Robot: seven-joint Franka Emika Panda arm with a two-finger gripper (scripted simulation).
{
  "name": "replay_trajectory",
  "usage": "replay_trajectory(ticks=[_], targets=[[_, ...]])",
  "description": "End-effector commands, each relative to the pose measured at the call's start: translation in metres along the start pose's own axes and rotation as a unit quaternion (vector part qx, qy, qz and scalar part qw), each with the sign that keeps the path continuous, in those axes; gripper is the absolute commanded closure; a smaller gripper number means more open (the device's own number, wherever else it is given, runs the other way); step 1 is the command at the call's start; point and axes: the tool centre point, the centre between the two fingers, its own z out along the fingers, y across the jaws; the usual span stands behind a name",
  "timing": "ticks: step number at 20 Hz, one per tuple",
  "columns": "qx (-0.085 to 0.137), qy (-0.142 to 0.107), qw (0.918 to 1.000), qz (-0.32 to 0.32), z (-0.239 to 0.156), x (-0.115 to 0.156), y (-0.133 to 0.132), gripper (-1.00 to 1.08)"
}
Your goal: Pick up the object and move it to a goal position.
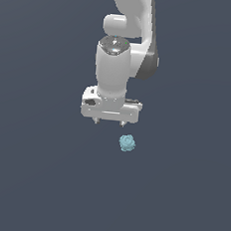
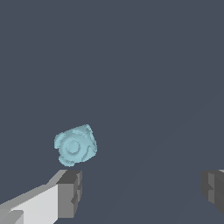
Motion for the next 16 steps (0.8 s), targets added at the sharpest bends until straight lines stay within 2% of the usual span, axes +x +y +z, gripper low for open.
replay_trajectory(ticks=[1, 4, 10, 16], targets=[[0.0, 0.0, 1.0, 0.0, 0.0, 0.0, 0.0, -0.92], [0.002, 0.0, 1.0, -0.006, 0.002, 0.0, -0.006, -0.92], [0.011, 0.0, 0.9995, -0.031, 0.008, -0.001, -0.035, -0.92], [0.011, -0.001, 0.9993, -0.037, 0.012, -0.001, -0.037, -0.92]])
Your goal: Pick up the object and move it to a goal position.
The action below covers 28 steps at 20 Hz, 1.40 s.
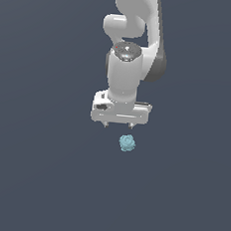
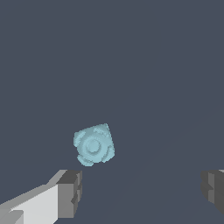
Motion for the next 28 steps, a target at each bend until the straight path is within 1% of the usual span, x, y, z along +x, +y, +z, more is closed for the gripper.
replay_trajectory(ticks=[1, 7, 11, 15, 19, 24, 28], targets=[[0.0, -0.002, 1.0, -0.007, 0.005, 0.0, -0.003, -0.92], [-0.002, -0.013, 0.9984, -0.054, 0.037, -0.002, -0.02, -0.92], [-0.002, -0.023, 0.9949, -0.098, 0.067, -0.005, -0.037, -0.92], [-0.002, -0.029, 0.9915, -0.127, 0.086, -0.008, -0.048, -0.92], [-0.001, -0.032, 0.9898, -0.139, 0.095, -0.01, -0.052, -0.92], [-0.001, -0.032, 0.9901, -0.137, 0.097, -0.011, -0.052, -0.92], [-0.001, -0.032, 0.9899, -0.138, 0.113, -0.012, -0.052, -0.92]])
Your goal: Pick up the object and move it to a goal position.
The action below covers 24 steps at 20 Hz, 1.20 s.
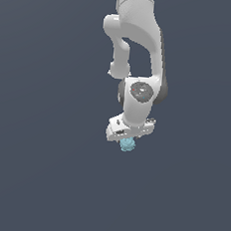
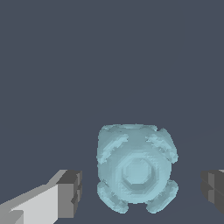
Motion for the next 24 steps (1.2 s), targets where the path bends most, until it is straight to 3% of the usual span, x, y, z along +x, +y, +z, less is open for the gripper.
replay_trajectory(ticks=[1, 10, 11, 24], targets=[[0.0, -0.001, 1.0, -0.001, 0.013, -0.001, -0.001, -0.92], [0.0, -0.001, 1.0, -0.002, 0.039, 0.0, -0.001, -0.92], [0.0, -0.001, 1.0, -0.002, 0.039, 0.0, -0.001, 1.08], [0.0, 0.0, 1.0, -0.002, 0.037, -0.001, 0.0, 1.08]])
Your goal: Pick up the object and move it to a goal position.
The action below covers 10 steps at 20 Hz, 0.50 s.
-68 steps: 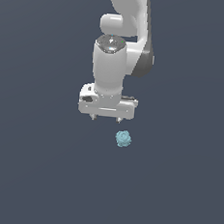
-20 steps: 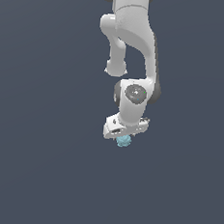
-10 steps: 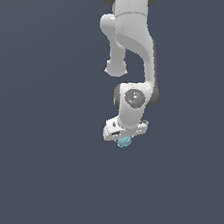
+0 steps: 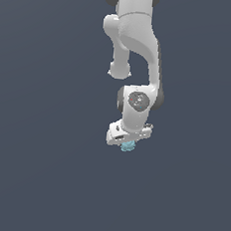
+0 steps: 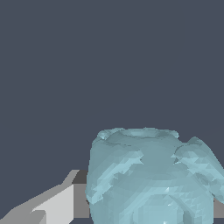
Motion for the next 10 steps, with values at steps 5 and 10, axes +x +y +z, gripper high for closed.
replay_trajectory(ticks=[5, 10], targets=[[0.0, 0.0, 1.0, 0.0, -0.013, -0.006, 0.005, 1.08], [0.0, 0.0, 1.0, 0.0, -0.037, -0.016, 0.015, 1.08]])
